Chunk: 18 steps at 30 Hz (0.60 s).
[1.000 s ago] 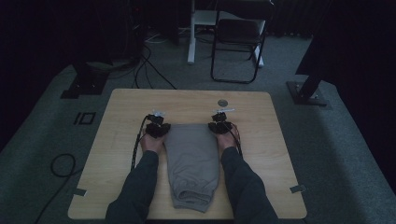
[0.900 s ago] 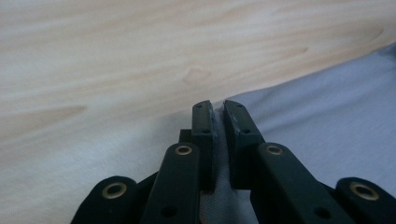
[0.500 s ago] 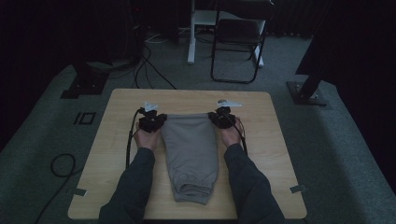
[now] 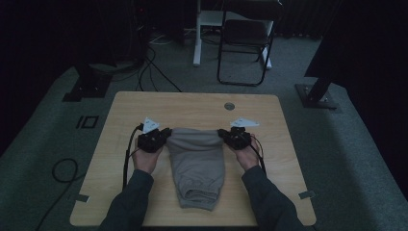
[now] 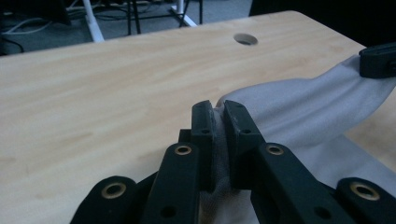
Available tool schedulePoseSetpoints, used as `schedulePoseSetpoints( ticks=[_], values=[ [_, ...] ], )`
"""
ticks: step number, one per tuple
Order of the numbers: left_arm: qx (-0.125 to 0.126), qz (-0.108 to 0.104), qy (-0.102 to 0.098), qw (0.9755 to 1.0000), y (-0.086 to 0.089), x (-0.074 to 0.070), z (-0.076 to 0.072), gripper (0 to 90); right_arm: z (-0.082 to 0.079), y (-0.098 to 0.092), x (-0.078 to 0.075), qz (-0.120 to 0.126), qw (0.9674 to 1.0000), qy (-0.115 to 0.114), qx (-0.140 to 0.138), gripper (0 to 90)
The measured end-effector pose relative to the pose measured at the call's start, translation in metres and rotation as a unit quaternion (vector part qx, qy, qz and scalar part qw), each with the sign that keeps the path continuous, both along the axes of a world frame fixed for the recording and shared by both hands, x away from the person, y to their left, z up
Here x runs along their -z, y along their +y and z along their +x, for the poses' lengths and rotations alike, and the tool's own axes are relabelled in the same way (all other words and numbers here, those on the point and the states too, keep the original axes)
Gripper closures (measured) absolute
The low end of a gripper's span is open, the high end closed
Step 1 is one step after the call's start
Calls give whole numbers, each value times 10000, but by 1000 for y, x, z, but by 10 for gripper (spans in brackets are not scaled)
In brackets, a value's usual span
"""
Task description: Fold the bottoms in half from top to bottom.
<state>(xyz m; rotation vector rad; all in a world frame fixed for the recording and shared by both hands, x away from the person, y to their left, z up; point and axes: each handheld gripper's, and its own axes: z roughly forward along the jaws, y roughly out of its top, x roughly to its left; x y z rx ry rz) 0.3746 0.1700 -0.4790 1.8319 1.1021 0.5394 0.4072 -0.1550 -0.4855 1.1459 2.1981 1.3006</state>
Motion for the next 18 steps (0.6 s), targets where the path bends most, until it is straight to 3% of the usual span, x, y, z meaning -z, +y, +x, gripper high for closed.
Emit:
schedulePoseSetpoints(
  ticks=[4,8,11,14,18],
  values=[
    [90,117,201,9997,0,15,-14,833,-21,-1,13,-137,9997,129,-161,863],
    [248,276,595,9975,-3,38,-27,832,-38,0,31,-348,9983,363,-303,863],
    [297,650,823,9940,-11,56,-36,832,-47,4,46,-605,9957,571,-416,863],
    [262,639,814,9943,-12,61,-38,832,-50,7,58,-796,9936,659,-460,862],
    [243,759,771,9938,-13,64,-32,833,-43,8,59,-824,9936,633,-439,860]
  ],
)
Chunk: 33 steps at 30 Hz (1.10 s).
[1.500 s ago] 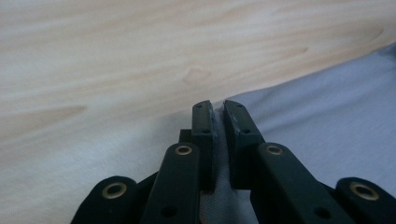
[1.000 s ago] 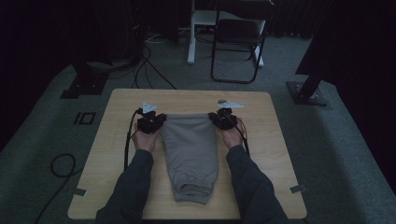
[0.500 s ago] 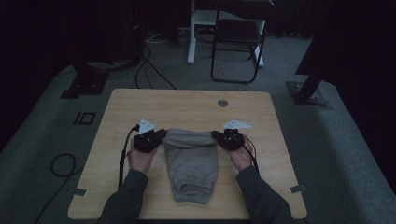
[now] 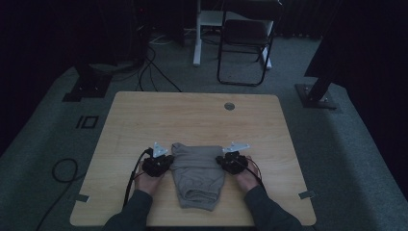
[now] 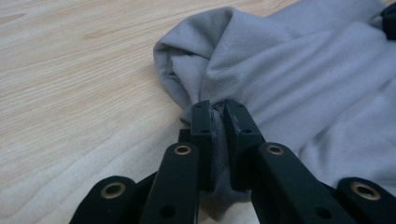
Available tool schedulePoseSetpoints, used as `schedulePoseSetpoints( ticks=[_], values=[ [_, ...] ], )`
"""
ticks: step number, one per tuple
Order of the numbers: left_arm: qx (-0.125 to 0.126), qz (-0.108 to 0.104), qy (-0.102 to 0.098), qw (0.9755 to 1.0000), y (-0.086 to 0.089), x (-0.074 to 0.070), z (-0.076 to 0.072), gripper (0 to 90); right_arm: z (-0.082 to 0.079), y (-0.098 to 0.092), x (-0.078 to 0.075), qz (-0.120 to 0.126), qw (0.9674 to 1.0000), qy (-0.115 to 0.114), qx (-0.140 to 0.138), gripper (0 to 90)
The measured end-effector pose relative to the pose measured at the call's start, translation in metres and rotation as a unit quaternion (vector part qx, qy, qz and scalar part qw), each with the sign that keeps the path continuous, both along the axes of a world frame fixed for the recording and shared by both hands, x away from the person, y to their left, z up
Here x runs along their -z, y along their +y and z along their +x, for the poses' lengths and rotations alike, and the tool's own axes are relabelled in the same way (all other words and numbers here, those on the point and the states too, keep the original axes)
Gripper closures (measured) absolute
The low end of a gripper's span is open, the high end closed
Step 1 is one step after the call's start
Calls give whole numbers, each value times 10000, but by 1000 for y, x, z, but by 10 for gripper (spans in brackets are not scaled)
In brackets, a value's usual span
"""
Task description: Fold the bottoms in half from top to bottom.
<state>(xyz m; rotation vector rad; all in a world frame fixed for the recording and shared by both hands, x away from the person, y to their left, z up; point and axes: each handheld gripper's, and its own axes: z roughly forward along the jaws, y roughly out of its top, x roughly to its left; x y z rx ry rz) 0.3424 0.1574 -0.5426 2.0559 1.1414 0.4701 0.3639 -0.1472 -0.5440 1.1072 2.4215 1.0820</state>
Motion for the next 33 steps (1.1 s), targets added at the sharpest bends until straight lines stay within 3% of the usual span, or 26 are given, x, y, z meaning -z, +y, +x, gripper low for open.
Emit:
schedulePoseSetpoints(
  ticks=[6,11,16,19,22,25,28,33],
  values=[
    [-157,-1,-63,9999,1,2,19,832,29,3,2,119,9996,-20,250,859],
    [-352,23,-90,9993,3,2,43,831,49,9,2,133,9991,-27,406,858],
    [-625,108,-64,9980,3,0,71,831,79,22,1,7,9983,-54,574,857],
    [-799,103,-66,9967,2,1,84,831,88,25,1,-20,9978,-107,648,858],
    [-978,86,-39,9952,1,1,94,831,98,33,0,-198,9970,-204,721,859],
    [-1087,183,-41,9939,-2,-1,100,831,104,39,-1,-310,9962,-228,777,859],
    [-1107,207,-46,9936,-2,-3,101,832,108,38,-1,-214,9965,-174,793,857],
    [-1040,-57,-281,9942,5,-20,95,832,106,31,-10,80,9968,-164,775,857]
  ],
)
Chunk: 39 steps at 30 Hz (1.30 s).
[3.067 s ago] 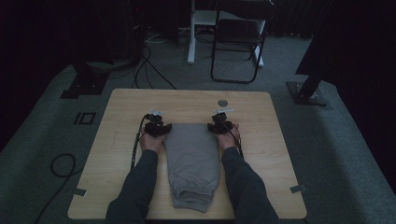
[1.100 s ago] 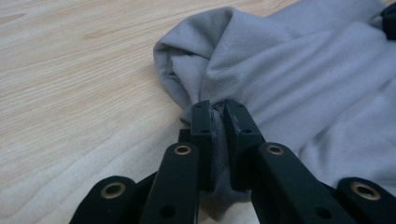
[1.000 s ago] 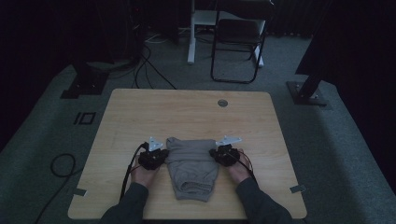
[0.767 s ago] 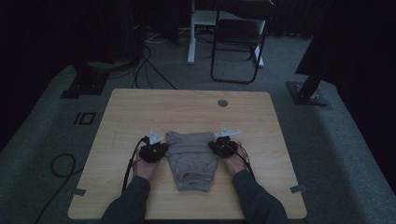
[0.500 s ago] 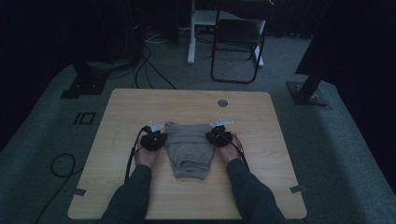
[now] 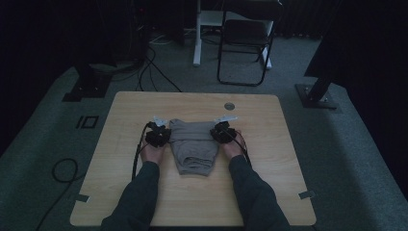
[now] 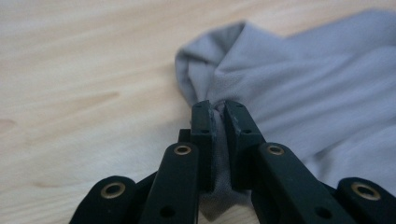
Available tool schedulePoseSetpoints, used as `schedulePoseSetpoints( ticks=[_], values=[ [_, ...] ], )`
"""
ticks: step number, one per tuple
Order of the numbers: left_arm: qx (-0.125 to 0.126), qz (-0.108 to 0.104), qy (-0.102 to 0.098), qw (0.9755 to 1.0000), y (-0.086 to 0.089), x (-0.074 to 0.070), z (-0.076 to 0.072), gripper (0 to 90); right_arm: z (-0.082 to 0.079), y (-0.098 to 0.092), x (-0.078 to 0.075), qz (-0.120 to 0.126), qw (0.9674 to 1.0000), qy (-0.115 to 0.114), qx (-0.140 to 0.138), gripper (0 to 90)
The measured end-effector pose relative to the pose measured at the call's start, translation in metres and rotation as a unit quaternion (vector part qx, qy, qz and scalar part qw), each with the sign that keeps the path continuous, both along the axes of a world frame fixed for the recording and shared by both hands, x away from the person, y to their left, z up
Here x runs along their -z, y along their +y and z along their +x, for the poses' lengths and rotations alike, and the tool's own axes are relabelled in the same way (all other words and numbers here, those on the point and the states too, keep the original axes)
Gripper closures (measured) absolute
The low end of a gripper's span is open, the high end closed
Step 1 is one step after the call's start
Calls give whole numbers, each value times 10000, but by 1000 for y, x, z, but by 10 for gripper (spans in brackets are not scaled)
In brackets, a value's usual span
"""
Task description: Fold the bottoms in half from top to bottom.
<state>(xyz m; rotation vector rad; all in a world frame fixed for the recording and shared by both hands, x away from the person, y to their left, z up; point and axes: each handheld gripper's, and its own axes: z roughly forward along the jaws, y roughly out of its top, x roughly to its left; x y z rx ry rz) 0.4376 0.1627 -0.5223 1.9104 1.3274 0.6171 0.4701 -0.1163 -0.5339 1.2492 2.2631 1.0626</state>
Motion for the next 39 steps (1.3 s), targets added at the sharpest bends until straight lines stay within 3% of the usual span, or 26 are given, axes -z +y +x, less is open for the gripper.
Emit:
schedulePoseSetpoints(
  ticks=[4,9,13,20,26,32,39],
  values=[
    [151,-276,-441,9985,6,-31,-13,833,-8,-8,-24,166,9993,-302,-122,857],
    [420,-508,-888,9939,7,-62,-34,833,-25,-20,-57,362,9962,-764,-229,856],
    [640,-567,-1056,9907,7,-72,-51,833,-42,-30,-70,487,9937,-956,-338,856],
    [882,-710,-1036,9882,10,-67,-75,832,-71,-43,-69,539,9915,-1025,-587,854],
    [1033,-686,-971,9875,10,-60,-93,831,-92,-50,-62,529,9905,-1034,-734,855],
    [1049,-775,-873,9876,10,-55,-109,830,-111,-58,-58,727,9888,-1080,-732,851],
    [1281,-975,-822,9835,13,-51,-135,813,-132,-65,-50,808,9877,-1039,-849,869]
  ],
)
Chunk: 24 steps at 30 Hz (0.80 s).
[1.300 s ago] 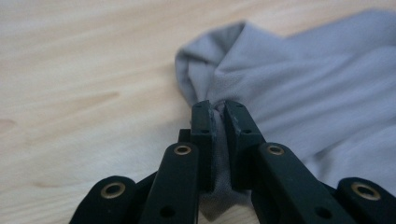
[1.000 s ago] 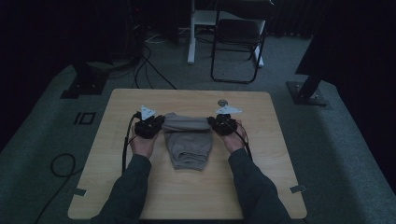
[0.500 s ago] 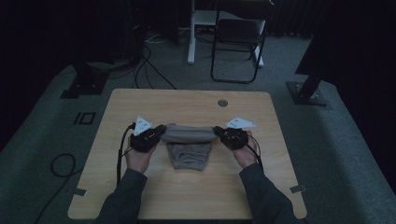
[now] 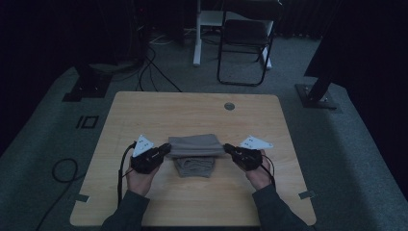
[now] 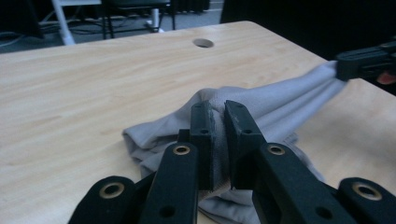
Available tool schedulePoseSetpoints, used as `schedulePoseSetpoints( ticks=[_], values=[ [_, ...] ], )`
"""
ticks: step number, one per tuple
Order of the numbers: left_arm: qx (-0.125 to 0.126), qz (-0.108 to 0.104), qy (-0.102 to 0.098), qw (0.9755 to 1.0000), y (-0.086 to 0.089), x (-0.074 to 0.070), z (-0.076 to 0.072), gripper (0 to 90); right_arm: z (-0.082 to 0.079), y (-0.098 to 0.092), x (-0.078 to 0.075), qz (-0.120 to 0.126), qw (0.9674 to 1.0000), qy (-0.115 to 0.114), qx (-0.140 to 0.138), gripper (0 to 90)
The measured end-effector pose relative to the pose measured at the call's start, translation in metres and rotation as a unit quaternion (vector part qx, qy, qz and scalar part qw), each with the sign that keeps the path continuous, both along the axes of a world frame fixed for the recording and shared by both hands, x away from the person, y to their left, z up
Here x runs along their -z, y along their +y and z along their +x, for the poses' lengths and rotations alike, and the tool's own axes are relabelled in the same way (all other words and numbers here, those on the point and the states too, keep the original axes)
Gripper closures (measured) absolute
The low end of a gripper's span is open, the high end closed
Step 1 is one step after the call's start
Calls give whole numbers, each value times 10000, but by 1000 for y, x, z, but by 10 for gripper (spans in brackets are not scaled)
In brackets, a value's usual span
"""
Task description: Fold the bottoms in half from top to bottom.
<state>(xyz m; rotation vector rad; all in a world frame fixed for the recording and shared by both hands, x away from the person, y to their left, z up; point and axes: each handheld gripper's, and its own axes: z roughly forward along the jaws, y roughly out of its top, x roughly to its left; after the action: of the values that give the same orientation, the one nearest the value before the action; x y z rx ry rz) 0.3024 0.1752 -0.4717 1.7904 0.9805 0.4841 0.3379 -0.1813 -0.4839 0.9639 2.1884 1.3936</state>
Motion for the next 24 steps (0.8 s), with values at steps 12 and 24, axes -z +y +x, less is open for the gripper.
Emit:
schedulePoseSetpoints(
  ticks=[12,24],
  values=[
    [90,165,400,9990,-4,22,8,624,5,10,13,-198,9991,378,-36,574],
    [377,861,774,9926,-33,59,16,625,12,49,52,-814,9919,909,-358,557]
  ],
)
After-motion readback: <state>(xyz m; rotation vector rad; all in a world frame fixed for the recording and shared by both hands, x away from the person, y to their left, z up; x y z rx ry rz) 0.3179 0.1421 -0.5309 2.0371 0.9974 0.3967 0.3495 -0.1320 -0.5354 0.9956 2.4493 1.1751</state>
